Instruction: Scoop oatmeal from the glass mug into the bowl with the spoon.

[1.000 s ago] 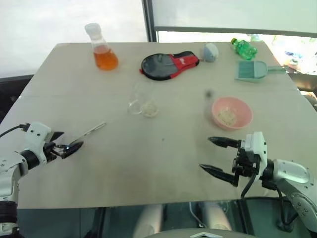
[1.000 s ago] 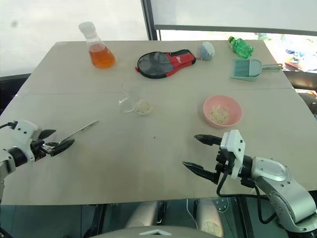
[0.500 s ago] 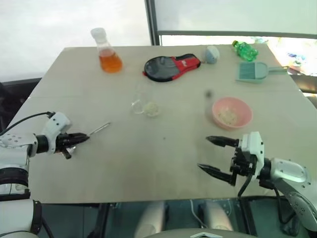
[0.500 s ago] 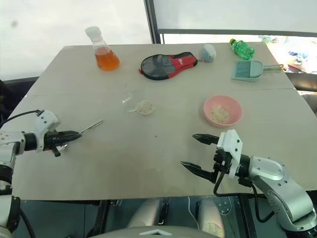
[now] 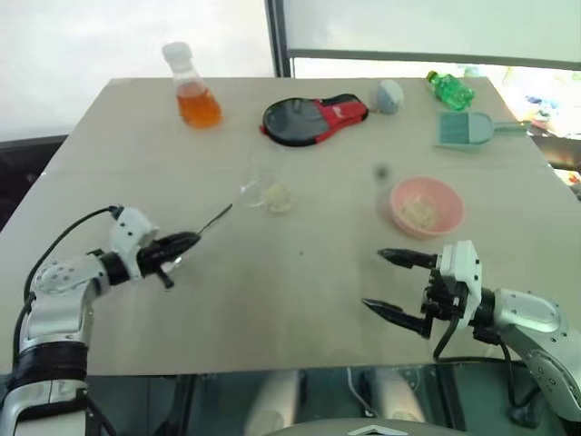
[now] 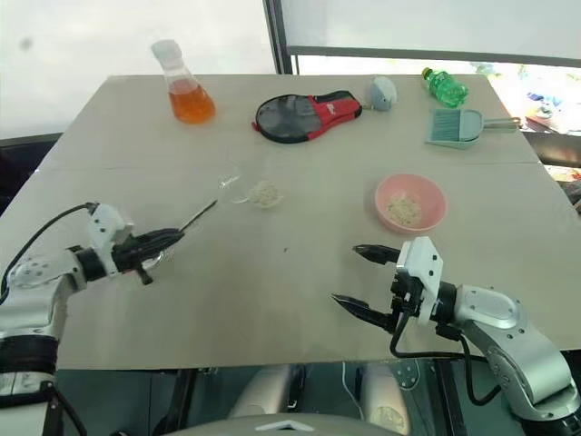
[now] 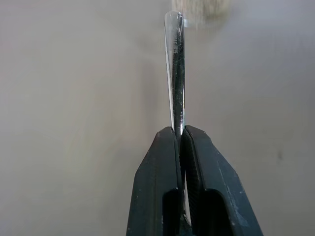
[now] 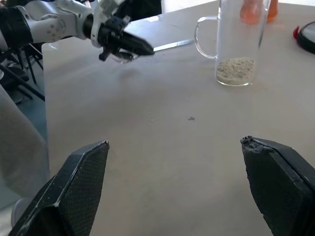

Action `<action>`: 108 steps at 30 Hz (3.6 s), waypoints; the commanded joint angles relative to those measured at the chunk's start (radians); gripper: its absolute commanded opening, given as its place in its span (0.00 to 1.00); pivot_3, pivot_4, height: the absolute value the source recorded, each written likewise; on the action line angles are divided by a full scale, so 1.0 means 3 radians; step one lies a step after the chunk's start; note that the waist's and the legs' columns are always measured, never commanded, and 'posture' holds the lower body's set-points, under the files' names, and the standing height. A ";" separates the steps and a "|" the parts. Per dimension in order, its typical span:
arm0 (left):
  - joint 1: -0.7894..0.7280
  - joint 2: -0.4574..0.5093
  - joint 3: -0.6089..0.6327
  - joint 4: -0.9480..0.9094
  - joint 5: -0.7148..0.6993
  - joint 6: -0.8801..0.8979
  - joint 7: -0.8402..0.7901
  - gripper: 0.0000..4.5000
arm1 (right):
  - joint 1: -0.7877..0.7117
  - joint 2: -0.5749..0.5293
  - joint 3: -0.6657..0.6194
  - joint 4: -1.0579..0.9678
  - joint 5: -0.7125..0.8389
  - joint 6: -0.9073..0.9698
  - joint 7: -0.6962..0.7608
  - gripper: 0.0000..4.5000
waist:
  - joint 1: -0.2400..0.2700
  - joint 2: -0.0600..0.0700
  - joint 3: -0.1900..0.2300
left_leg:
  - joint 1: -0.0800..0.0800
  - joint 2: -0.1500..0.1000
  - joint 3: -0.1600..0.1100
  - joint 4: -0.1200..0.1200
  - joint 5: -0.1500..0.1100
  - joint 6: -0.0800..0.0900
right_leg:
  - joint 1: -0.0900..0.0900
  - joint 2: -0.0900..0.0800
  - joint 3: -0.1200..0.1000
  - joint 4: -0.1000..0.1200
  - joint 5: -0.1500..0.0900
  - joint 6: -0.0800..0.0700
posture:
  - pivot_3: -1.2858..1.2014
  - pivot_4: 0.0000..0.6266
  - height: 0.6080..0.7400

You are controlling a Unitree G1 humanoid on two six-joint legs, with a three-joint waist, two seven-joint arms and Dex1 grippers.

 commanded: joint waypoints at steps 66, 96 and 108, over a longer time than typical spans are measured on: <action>0.0147 -0.1469 -0.1533 -0.1782 0.0588 -0.0337 0.1297 0.00 | -0.1842 0.1519 -0.0163 0.0502 0.1438 0.1662 -0.2212 0.03 | -0.0075 0.0007 0.0001 | -0.0021 -0.0007 0.0006 0.0005 0.0007 -0.0009 | -0.0026 0.0025 0.0007 0.0013 0.0004 -0.0003 | 0.52 0.24 1.00; 0.0222 -0.1521 -0.0531 -0.1325 0.1199 -0.0422 0.2583 0.69 | -0.1885 0.1329 -0.0549 0.0668 0.1351 0.1561 -0.2253 0.00 | -0.0067 0.0009 0.0001 | -0.0021 -0.0010 0.0006 0.0005 0.0007 -0.0010 | -0.0027 0.0025 0.0007 0.0014 0.0004 -0.0003 | 0.52 0.24 1.00; 0.0226 -0.1435 -0.0597 -0.1176 0.1247 -0.0601 0.2538 0.69 | -0.1823 0.1345 -0.0537 0.0619 0.1317 0.1540 -0.2262 0.00 | -0.0069 0.0009 0.0001 | -0.0022 -0.0007 0.0006 0.0005 0.0008 -0.0011 | -0.0028 0.0025 0.0008 0.0014 0.0004 -0.0003 | 0.52 0.24 1.00</action>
